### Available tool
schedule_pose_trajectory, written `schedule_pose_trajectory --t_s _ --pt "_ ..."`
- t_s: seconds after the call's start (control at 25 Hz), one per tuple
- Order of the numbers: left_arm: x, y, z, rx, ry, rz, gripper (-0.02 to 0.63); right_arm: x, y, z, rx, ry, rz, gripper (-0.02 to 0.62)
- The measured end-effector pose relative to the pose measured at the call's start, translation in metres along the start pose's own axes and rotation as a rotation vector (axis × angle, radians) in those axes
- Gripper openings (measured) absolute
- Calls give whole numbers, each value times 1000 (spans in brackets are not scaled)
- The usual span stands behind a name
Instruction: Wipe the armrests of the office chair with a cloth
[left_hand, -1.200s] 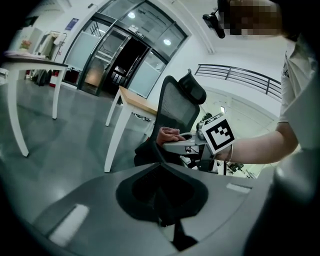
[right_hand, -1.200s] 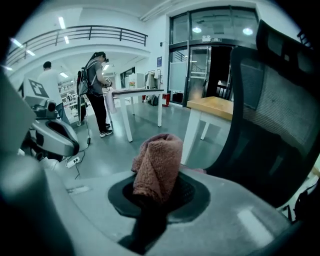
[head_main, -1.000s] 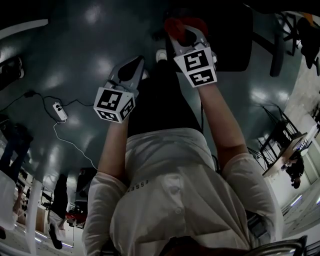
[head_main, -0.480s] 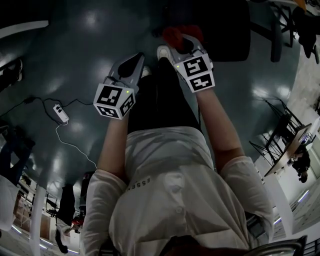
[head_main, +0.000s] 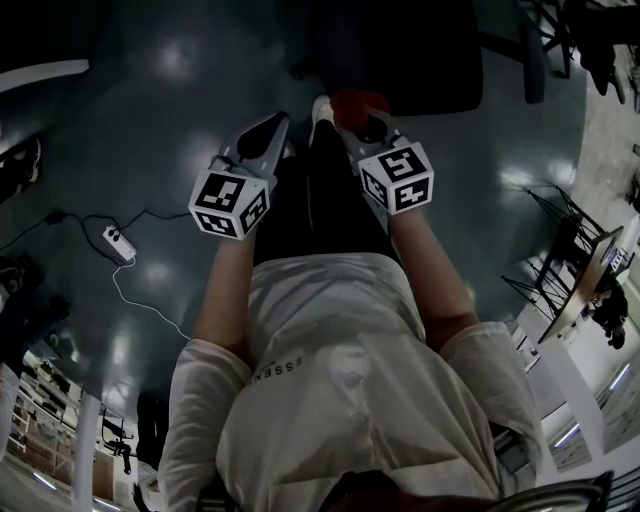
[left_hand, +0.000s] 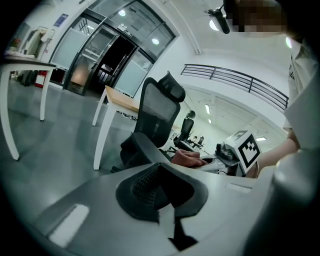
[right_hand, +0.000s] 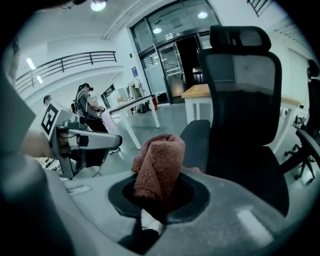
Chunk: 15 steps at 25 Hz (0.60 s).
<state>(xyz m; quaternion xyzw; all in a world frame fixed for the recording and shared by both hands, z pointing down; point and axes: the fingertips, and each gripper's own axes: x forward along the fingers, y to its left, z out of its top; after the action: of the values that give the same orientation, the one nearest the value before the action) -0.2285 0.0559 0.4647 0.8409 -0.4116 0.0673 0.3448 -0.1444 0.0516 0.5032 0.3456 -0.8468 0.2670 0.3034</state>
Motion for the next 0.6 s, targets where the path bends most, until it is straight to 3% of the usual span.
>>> schedule_pose_trajectory --t_s 0.36,0.6 --pt "25 -4 22 -6 -8 -9 17 -22 -87 46 6 -45 -156 49" --pt "53 -1 62 -18 -58 7 17 14 -148 99 -29 -64 -166 50"
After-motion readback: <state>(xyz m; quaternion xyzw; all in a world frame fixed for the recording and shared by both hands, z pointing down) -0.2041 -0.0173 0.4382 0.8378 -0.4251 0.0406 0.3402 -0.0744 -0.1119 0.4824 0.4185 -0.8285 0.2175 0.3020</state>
